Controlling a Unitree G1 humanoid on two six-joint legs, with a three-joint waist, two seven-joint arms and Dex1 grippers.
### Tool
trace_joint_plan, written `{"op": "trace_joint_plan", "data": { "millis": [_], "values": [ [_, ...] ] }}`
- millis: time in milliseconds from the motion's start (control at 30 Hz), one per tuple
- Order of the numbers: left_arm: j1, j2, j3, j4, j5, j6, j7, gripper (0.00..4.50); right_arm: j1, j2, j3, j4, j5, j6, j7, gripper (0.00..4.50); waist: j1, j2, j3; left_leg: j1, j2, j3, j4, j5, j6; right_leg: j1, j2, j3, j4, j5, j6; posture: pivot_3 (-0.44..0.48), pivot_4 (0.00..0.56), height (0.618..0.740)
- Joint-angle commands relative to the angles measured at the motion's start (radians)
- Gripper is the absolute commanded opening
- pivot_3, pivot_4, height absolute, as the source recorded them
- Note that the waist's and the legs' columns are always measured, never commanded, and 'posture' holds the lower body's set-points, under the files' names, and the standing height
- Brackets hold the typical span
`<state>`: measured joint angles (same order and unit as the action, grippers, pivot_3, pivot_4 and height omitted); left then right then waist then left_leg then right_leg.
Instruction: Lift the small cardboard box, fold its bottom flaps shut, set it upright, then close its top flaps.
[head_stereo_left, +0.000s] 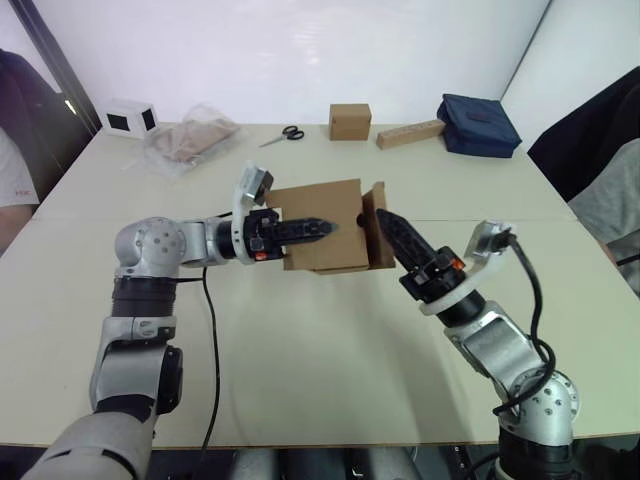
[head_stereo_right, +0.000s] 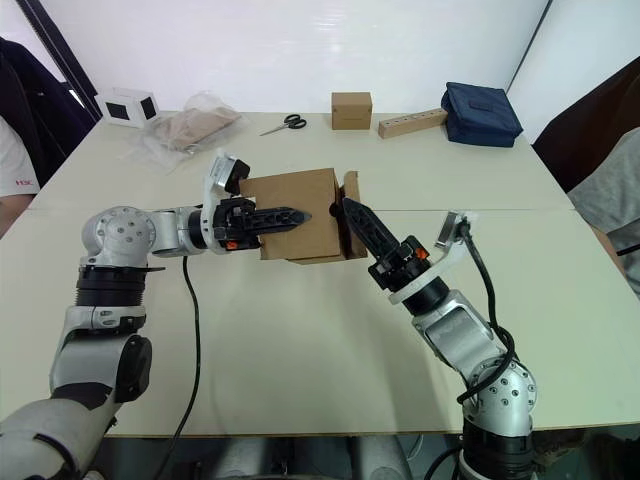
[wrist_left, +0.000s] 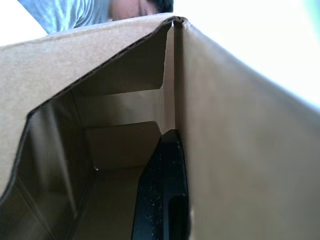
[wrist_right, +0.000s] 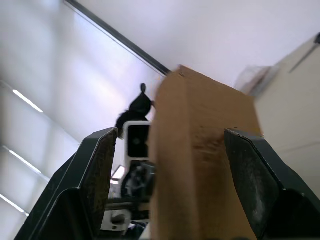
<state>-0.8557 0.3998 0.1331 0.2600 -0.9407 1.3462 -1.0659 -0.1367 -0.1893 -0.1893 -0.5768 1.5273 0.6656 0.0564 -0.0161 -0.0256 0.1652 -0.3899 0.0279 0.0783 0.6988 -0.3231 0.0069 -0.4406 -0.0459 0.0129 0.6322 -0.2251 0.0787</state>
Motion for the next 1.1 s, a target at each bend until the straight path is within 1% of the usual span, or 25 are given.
{"op": "trace_joint_plan", "data": {
  "millis": [33, 267, 367, 433, 767, 1100],
  "values": [
    [-0.004, 0.001, 0.012, -0.022, -0.018, -0.010, 0.001, 0.00, -0.010, -0.023, 0.013, -0.050, 0.024, -0.023, 0.001, 3.50, 0.000, 0.000, 0.000, 0.000, 0.000, 0.000, 0.000, 0.000, 0.000, 0.000, 0.000, 0.000, 0.000, 0.000, 0.000, 0.000, 0.150, 0.740],
    [-0.004, -0.001, 0.013, -0.027, -0.022, -0.010, 0.005, 0.00, 0.000, -0.041, 0.040, -0.031, -0.013, -0.045, -0.002, 3.50, 0.000, 0.000, 0.000, 0.000, 0.000, 0.000, 0.000, 0.000, 0.000, 0.000, 0.000, 0.000, 0.000, 0.000, 0.000, 0.000, 0.150, 0.740],
    [-0.004, -0.003, 0.015, -0.028, -0.021, -0.013, 0.008, 0.00, 0.001, -0.041, 0.043, -0.025, -0.021, -0.056, -0.003, 2.69, 0.000, 0.000, 0.000, 0.000, 0.000, 0.000, 0.000, 0.000, 0.000, 0.000, 0.000, 0.000, 0.000, 0.000, 0.000, 0.000, 0.150, 0.740],
    [-0.001, -0.002, 0.015, -0.033, -0.022, -0.012, 0.009, 0.00, 0.003, -0.052, 0.046, -0.024, -0.039, -0.055, -0.005, 1.89, 0.000, 0.000, 0.000, 0.000, 0.000, 0.000, 0.000, 0.000, 0.000, 0.000, 0.000, 0.000, 0.000, 0.000, 0.000, 0.000, 0.150, 0.740],
    [0.004, 0.002, 0.015, -0.039, -0.029, -0.012, 0.010, 0.00, 0.023, -0.086, 0.033, -0.001, -0.105, -0.069, 0.020, 1.89, 0.001, 0.000, 0.000, 0.000, 0.000, 0.000, 0.000, 0.000, 0.000, 0.000, 0.000, 0.000, 0.000, -0.001, -0.002, 0.000, 0.150, 0.740],
    [0.007, 0.002, 0.014, -0.047, -0.036, -0.007, 0.021, 0.00, 0.009, -0.086, 0.023, 0.010, -0.109, -0.088, 0.030, 1.89, 0.001, 0.000, 0.000, 0.000, 0.000, 0.000, 0.000, 0.000, 0.000, 0.000, 0.000, 0.000, 0.000, -0.001, -0.002, 0.000, 0.150, 0.740]
  ]
}}
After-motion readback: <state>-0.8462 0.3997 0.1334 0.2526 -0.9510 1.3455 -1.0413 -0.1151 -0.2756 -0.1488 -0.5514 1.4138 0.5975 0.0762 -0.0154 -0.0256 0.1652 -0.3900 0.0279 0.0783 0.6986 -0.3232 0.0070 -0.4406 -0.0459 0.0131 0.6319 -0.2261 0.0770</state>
